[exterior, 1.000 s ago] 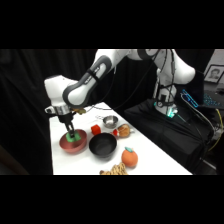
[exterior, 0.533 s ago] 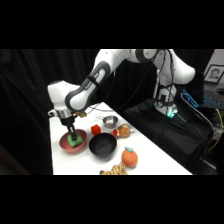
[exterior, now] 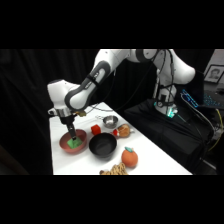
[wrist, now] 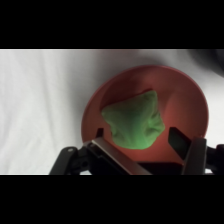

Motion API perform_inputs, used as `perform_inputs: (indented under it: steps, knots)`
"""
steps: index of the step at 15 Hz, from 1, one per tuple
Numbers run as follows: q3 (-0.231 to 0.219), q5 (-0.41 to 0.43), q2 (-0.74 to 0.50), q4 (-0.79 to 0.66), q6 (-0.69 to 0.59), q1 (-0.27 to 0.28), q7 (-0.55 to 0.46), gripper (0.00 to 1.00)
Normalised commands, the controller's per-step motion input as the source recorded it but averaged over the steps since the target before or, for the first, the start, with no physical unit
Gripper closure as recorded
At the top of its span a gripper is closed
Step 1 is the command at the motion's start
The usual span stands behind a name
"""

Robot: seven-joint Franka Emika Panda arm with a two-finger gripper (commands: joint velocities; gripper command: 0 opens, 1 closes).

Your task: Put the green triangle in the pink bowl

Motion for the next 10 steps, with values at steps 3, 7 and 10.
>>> perform_inputs:
  steps: [3, 7, 10]
  knots:
    - [-0.092, -0.077, -0.37, -0.30, -0.07, 0.099, 0.15, 0.00]
    - [-0.091, -0.087, -0.47, -0.38, -0.21, 0.115, 0.17, 0.00]
    - [-0.084, -0.086, -0.47, -0.41, -0.21, 0.111, 0.17, 0.00]
